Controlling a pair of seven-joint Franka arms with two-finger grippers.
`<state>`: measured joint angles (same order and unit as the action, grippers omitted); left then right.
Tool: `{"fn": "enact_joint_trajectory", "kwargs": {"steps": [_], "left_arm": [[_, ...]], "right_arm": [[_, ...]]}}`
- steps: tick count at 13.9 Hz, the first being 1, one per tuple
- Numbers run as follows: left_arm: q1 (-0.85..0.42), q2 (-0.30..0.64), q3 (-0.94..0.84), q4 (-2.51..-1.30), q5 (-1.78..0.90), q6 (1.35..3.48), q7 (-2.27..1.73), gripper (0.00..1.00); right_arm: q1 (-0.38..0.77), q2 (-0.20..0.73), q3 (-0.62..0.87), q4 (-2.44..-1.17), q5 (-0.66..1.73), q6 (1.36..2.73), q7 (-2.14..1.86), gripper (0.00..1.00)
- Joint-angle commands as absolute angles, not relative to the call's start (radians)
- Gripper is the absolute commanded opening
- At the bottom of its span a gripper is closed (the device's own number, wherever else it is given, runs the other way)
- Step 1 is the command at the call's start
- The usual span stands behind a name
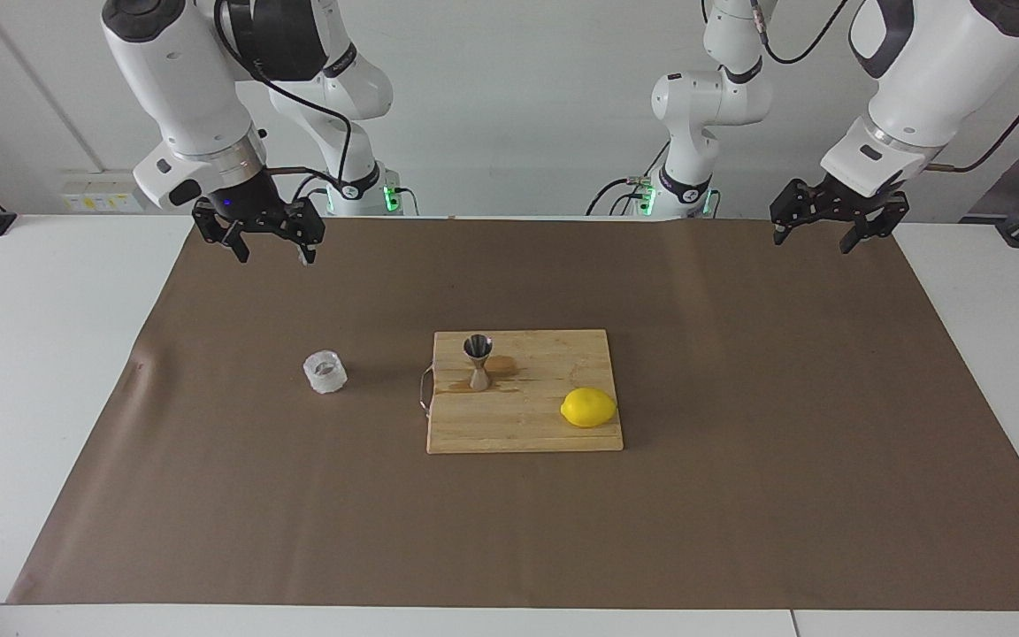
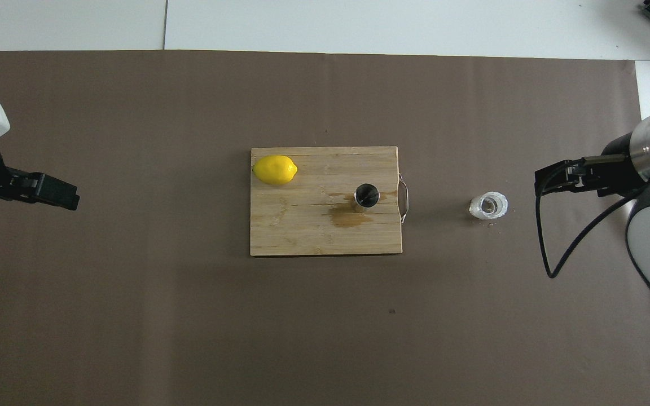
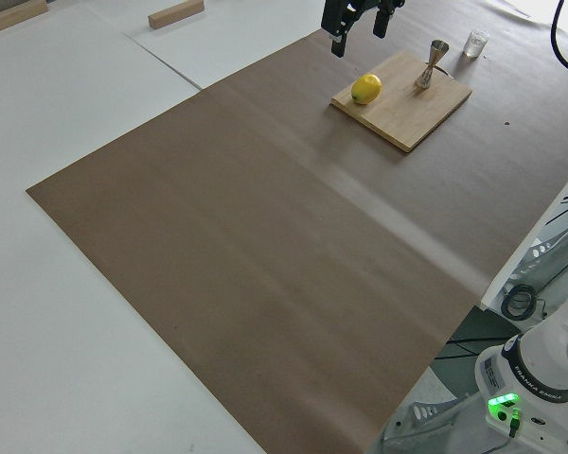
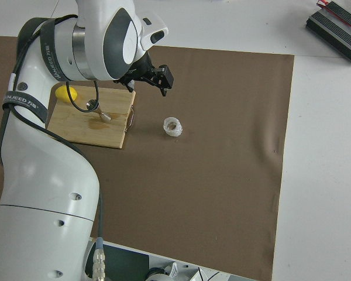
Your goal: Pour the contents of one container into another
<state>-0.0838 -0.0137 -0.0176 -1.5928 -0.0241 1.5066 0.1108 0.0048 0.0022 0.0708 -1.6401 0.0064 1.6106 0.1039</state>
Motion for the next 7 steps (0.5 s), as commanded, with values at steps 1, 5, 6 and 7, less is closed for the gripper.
{"fn": "enact_joint_trajectory", "kwargs": {"steps": [1,5,6,7], "left_arm": [[-0.068,-0.020,-0.018,-1.600,-0.005,1.529,0.118,1.00],[-0.057,-0.035,-0.018,-1.617,-0.003,1.516,0.103,1.00],[-0.055,-0.034,-0.018,-1.611,-0.003,1.520,0.098,1.00],[-0.055,-0.029,-0.018,-1.599,-0.003,1.523,0.083,1.00]], "right_arm": [[-0.023,0.008,0.081,-1.631,0.032,1.598,0.078,1.00],[-0.011,0.006,0.083,-1.629,0.032,1.598,0.078,1.00],[-0.009,0.006,0.084,-1.631,0.034,1.595,0.078,1.00],[-0.009,0.005,0.084,-1.632,0.034,1.589,0.080,1.00]]}}
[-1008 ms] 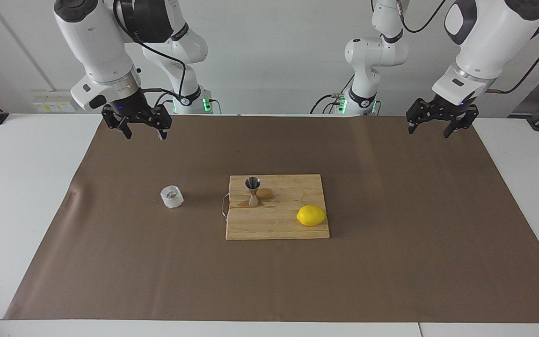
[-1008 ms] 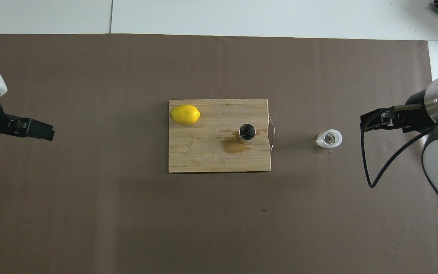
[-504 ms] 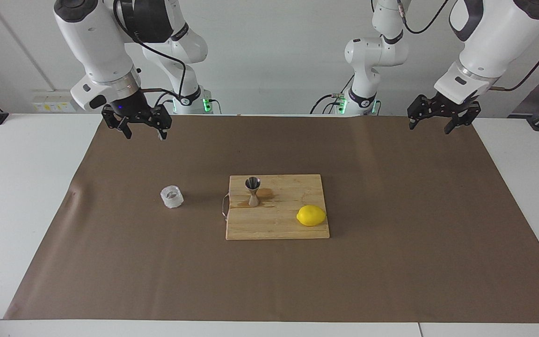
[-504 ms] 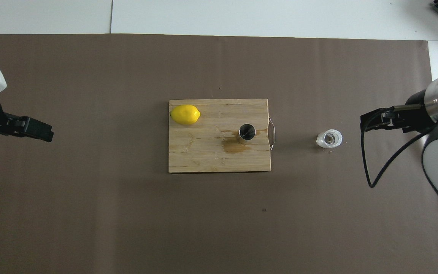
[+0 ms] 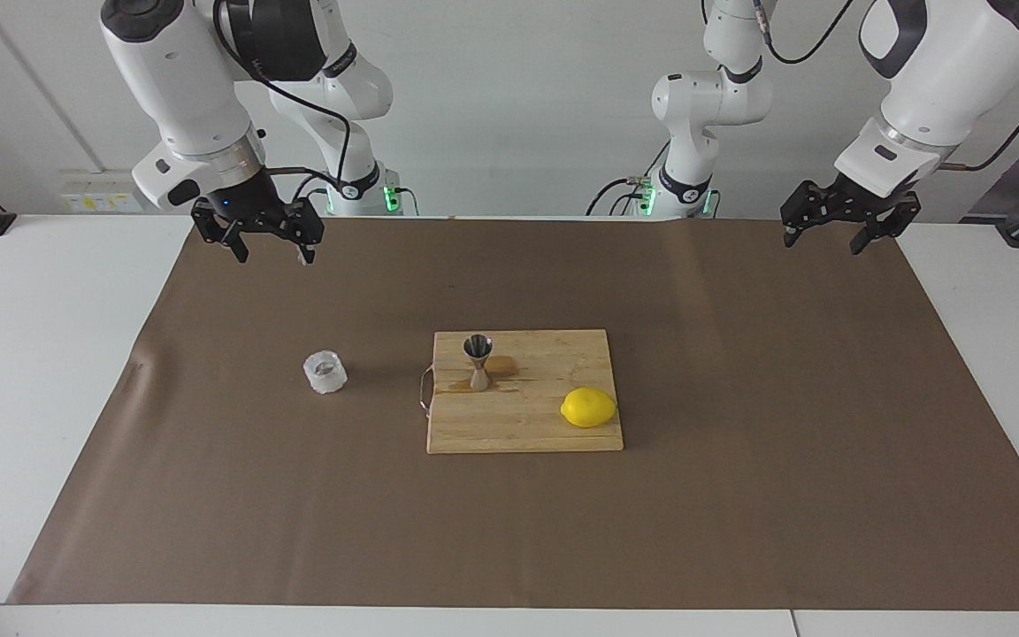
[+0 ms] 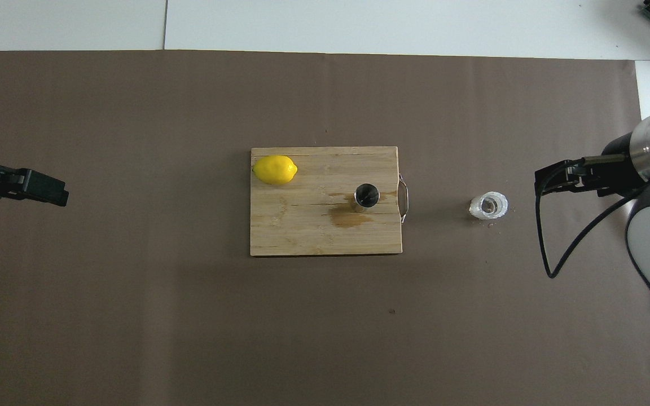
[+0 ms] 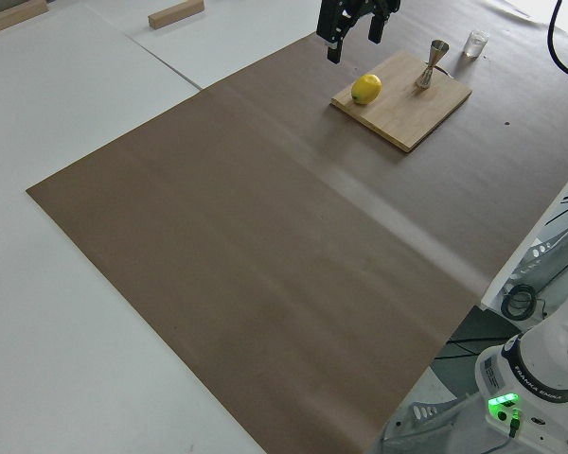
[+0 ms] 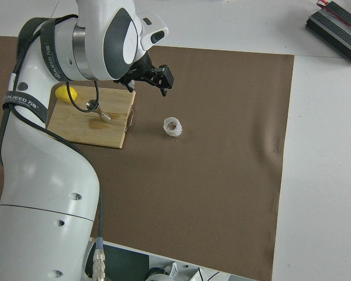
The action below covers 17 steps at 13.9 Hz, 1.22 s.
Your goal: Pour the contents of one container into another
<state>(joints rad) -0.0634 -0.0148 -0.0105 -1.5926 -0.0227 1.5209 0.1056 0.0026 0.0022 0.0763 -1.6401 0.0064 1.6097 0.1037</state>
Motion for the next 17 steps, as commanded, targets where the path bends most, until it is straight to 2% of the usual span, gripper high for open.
{"fn": "enact_joint_trajectory", "kwargs": {"steps": [1,6,7,10,14,17], "left_arm": [[-0.055,-0.029,-0.020,-1.576,-0.005,1.520,0.063,1.00],[-0.067,-0.025,-0.021,-1.569,-0.015,1.552,0.011,1.00],[-0.069,-0.022,-0.021,-1.568,-0.017,1.552,0.005,1.00],[0.020,-0.023,-0.096,-1.574,-0.021,1.552,0.006,1.00],[-0.006,-0.031,-0.103,-1.580,-0.023,1.543,0.005,1.00],[-0.032,-0.041,-0.081,-1.601,-0.023,1.540,0.006,1.00]], "right_arm": [[-0.009,0.005,0.084,-1.631,0.034,1.585,0.080,1.00],[0.000,0.000,0.095,-1.649,0.032,1.620,0.078,1.00],[0.030,-0.003,0.095,-1.664,0.032,1.647,0.080,1.00],[0.037,-0.012,0.095,-1.703,0.031,1.681,0.046,1.00],[-0.002,-0.014,0.094,-1.756,0.018,1.723,-0.242,1.00],[-0.017,-0.005,0.092,-1.819,-0.001,1.814,-0.412,1.00]]}}
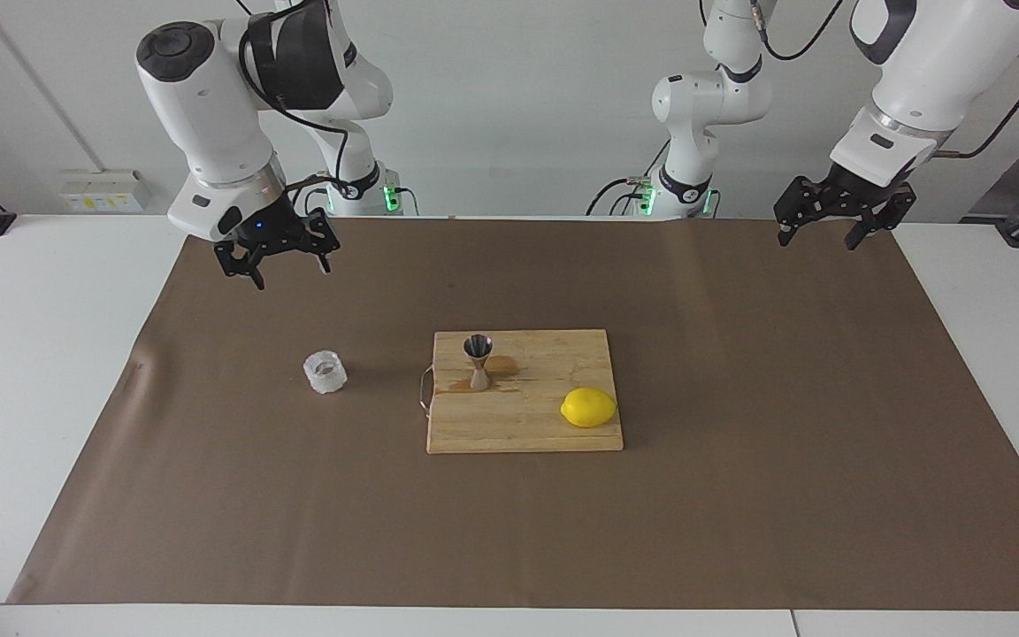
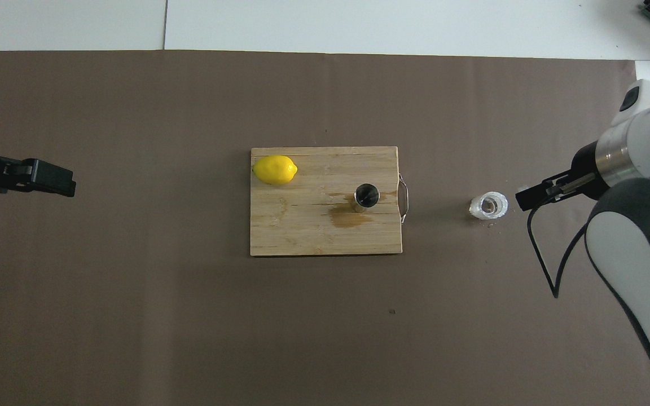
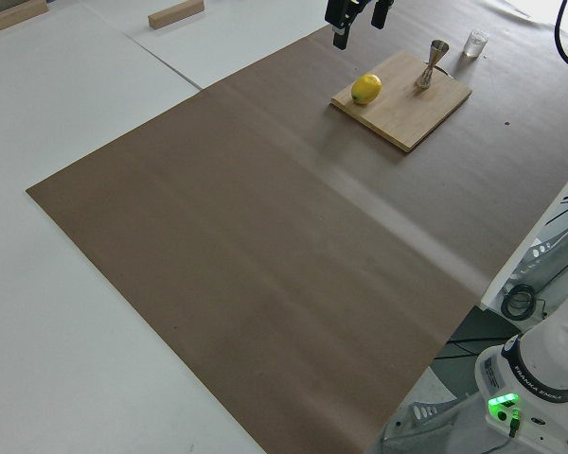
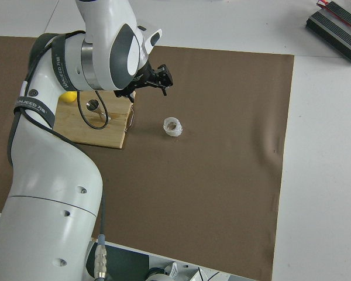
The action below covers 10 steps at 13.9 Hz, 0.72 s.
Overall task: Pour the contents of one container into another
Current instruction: 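Move the right gripper toward the small clear glass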
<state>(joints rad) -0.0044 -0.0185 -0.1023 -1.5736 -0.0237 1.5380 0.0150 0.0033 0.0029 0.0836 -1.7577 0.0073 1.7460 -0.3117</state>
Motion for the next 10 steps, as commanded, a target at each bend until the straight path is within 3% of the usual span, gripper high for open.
{"fn": "enact_joint_trajectory", "kwargs": {"steps": [1,4,10], "left_arm": [[-0.055,-0.041,-0.060,-1.605,-0.023,1.542,0.005,1.00],[-0.038,-0.043,-0.057,-1.603,-0.025,1.539,0.009,1.00],[0.001,-0.052,-0.077,-1.629,-0.025,1.551,0.009,1.00]], "right_arm": [[-0.017,-0.003,0.092,-1.848,-0.009,1.851,-0.460,1.00],[-0.031,-0.002,0.092,-1.931,-0.009,1.963,-0.592,1.00],[-0.072,0.035,0.092,-1.997,-0.009,2.060,-0.808,1.00]]}}
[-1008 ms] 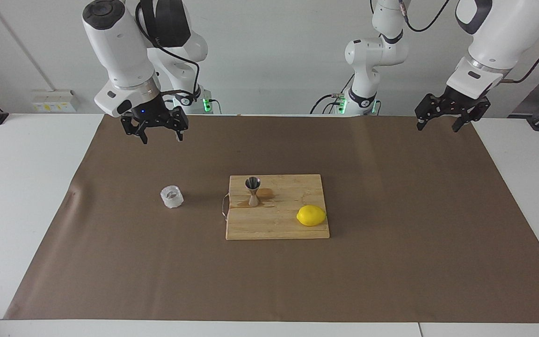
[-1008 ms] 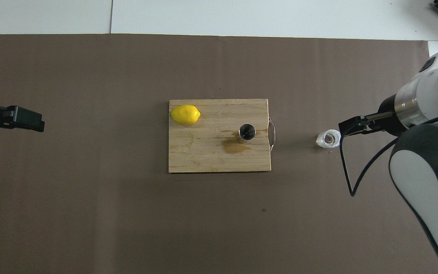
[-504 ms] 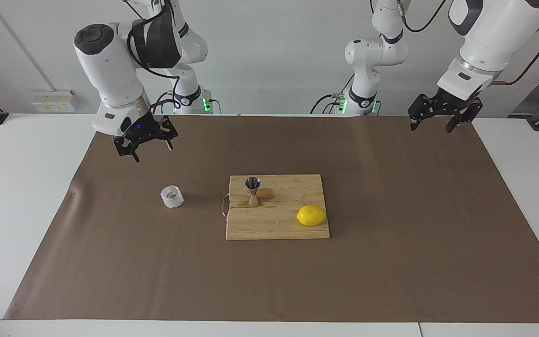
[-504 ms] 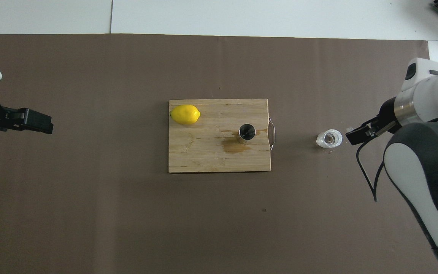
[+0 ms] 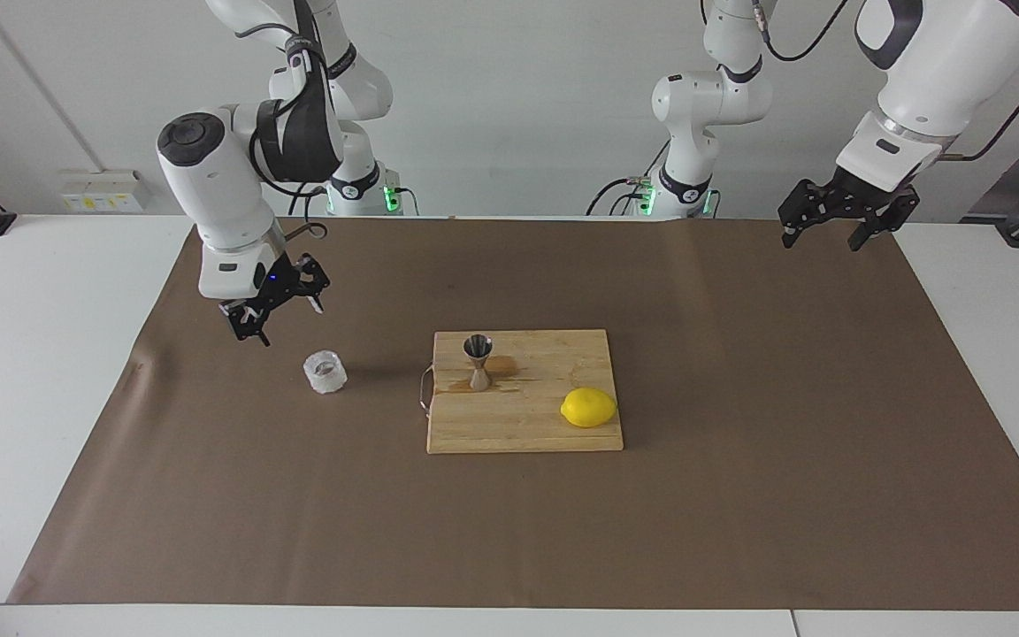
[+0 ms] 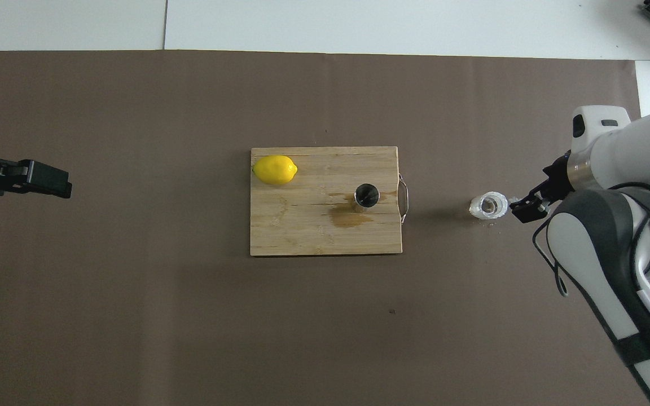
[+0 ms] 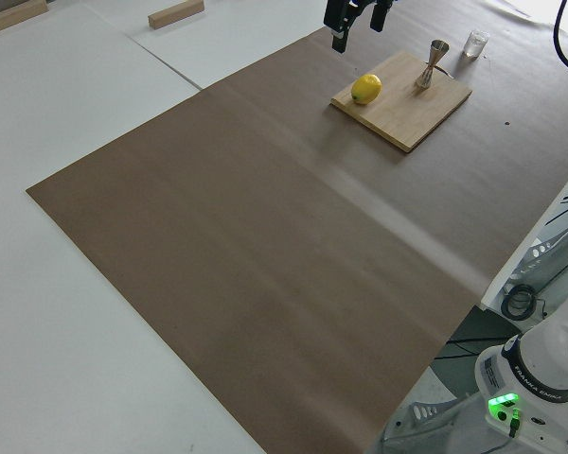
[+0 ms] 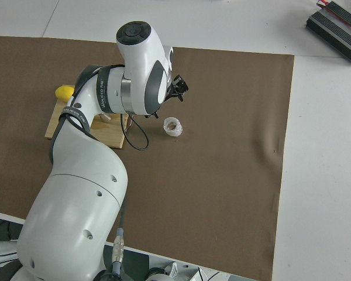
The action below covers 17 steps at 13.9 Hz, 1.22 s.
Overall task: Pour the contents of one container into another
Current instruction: 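Move the right gripper toward the small clear glass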
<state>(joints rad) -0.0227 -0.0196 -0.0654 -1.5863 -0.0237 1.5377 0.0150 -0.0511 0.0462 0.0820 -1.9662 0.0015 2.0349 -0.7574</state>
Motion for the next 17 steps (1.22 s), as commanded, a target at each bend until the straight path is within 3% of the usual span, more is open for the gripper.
{"fn": "enact_joint_trajectory", "kwargs": {"steps": [1,7,10,17], "left_arm": [[0.002,-0.052,-0.084,-1.629,-0.026,1.551,0.011,1.00],[-0.038,-0.057,-0.068,-1.631,-0.026,1.540,0.008,1.00],[-0.058,-0.057,-0.046,-1.631,-0.025,1.540,0.008,1.00],[-0.044,-0.057,-0.048,-1.631,-0.025,1.536,0.008,1.00]], "right_arm": [[-0.072,0.035,0.092,-2.005,-0.009,2.060,-0.843,1.00],[-0.063,0.038,0.094,-2.028,-0.009,2.072,-1.058,1.00],[-0.075,0.052,0.094,-2.086,-0.008,2.202,-1.300,1.00],[-0.107,0.126,0.094,-2.089,0.014,2.281,-1.569,1.00]]}}
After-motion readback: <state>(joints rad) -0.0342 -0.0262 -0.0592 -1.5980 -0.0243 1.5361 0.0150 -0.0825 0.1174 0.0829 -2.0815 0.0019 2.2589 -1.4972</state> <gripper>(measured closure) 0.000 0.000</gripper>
